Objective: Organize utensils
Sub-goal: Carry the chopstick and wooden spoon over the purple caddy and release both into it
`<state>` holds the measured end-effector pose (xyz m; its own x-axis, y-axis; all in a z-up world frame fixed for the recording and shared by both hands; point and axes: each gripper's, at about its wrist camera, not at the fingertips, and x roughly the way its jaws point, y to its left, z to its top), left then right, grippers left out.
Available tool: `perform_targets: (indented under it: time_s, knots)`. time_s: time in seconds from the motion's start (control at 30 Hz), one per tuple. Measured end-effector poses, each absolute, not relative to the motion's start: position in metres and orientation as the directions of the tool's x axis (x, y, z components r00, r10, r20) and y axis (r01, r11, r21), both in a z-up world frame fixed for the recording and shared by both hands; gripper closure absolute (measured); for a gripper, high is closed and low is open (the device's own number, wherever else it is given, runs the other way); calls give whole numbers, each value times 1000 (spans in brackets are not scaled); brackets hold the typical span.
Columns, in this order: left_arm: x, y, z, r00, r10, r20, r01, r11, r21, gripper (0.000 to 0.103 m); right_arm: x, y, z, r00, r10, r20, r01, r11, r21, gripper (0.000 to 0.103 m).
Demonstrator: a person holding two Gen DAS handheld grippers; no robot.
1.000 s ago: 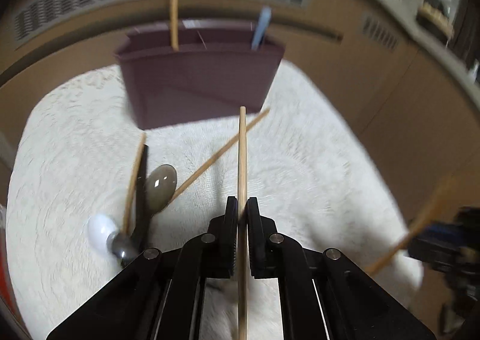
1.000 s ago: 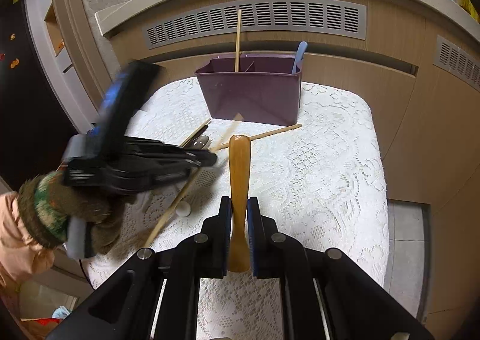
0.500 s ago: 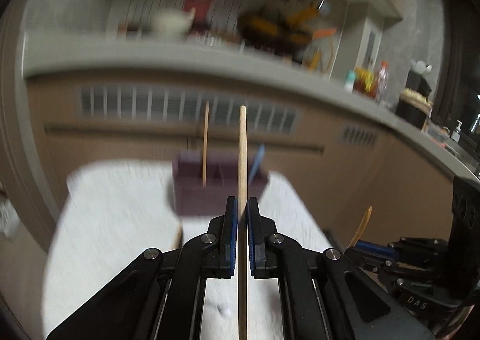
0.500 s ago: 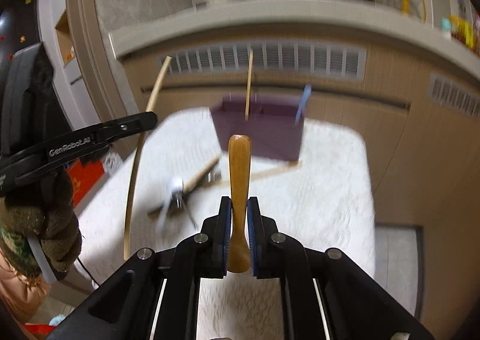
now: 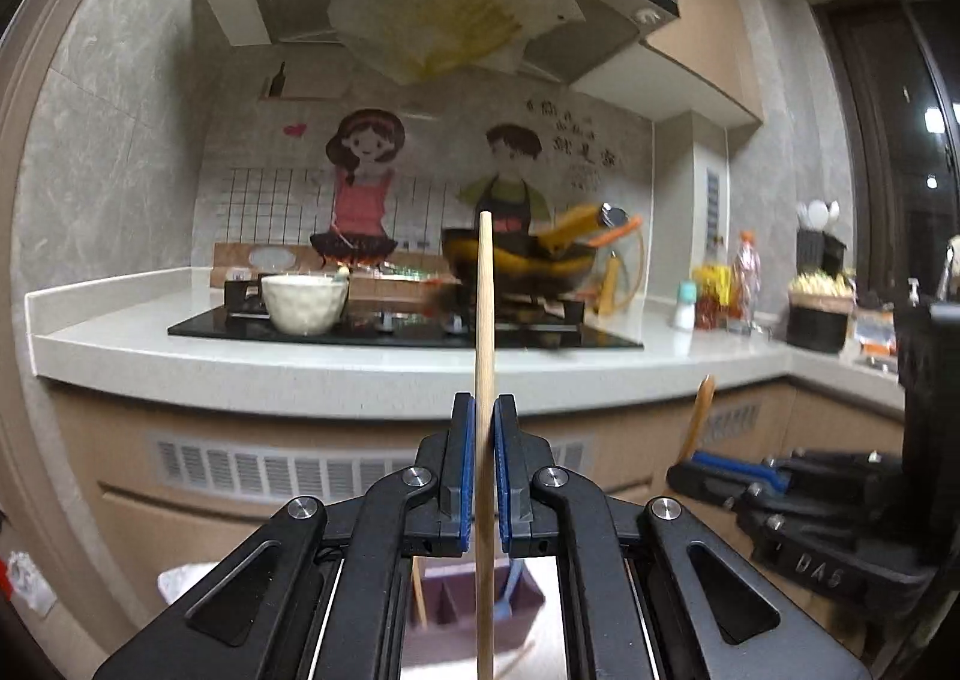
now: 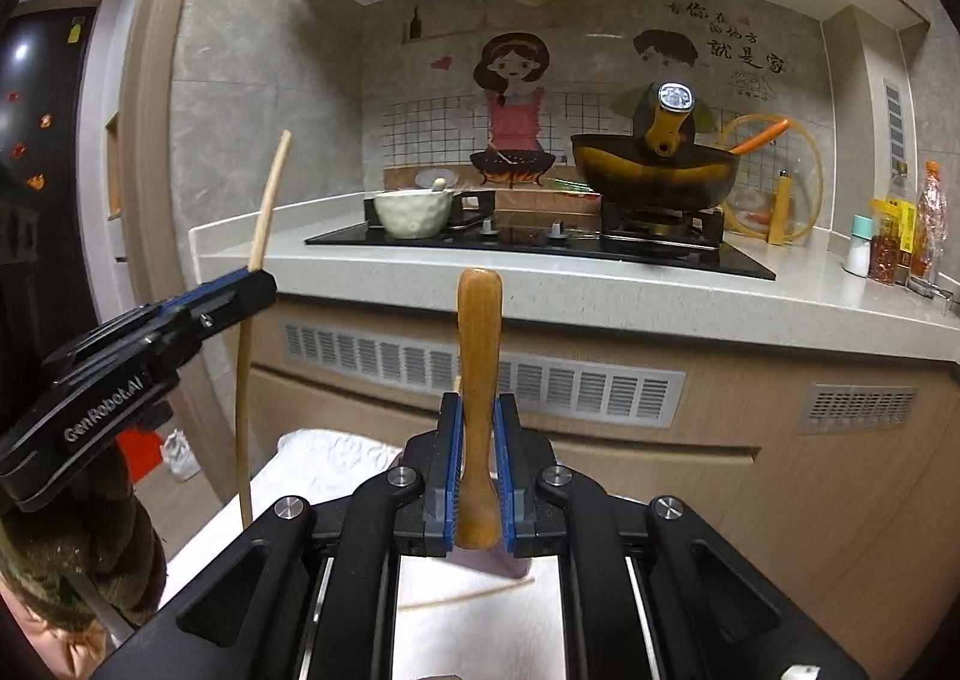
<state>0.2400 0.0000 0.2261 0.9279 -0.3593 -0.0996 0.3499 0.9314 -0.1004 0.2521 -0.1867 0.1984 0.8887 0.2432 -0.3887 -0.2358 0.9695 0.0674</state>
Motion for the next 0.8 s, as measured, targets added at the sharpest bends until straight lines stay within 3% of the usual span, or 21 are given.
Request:
perform_targets:
  time_s: [0.2, 0.47, 0.6, 0.8]
  knots:
    - [299, 4, 205, 933, -356, -48, 347, 928, -131, 97, 302, -180, 171, 870, 241, -431, -231, 970, 75, 93]
    - [375, -4, 140, 955, -280, -100, 267, 955, -130, 97, 363, -171, 104, 828, 235, -510, -224, 971, 84, 93]
    - [404, -8, 100, 935, -288, -208, 262, 954, -143, 97, 383, -170, 68, 788, 240, -567, -223, 970, 100, 93]
    - [431, 3, 49, 854, -323, -408, 230, 938, -260, 96, 406, -169, 10, 661, 300, -688, -249, 952, 177, 92]
